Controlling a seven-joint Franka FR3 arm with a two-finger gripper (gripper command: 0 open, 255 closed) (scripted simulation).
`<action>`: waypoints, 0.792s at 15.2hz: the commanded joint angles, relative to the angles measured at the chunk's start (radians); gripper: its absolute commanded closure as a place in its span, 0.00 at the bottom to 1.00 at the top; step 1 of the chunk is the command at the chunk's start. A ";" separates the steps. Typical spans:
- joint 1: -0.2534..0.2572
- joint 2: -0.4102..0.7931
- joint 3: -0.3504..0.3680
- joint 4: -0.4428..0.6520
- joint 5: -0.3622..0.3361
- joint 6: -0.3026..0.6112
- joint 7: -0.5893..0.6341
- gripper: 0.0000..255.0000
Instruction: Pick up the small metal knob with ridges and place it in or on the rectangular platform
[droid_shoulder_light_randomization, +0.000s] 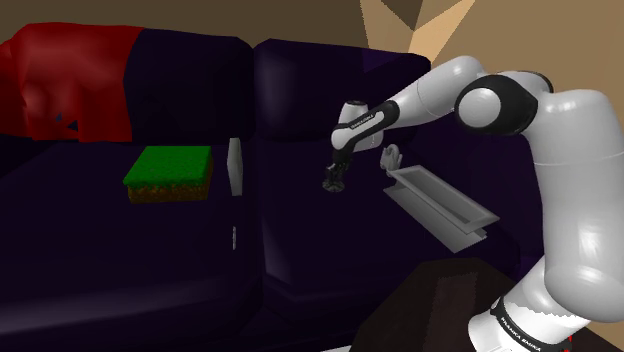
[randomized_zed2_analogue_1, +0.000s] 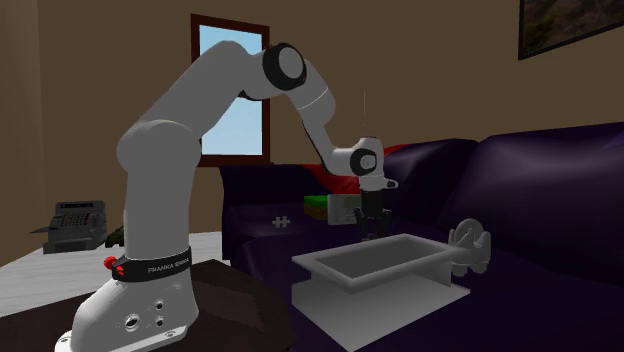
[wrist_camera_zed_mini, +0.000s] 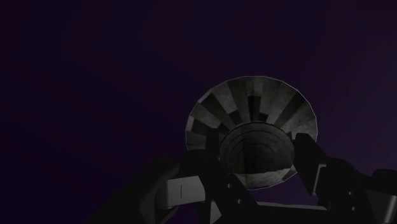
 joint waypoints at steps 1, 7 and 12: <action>0.001 -0.021 -0.001 -0.004 -0.002 -0.018 0.001 1.00; 0.003 -0.074 -0.004 -0.001 -0.006 -0.073 0.005 1.00; 0.005 -0.114 -0.007 0.008 -0.009 -0.122 0.007 1.00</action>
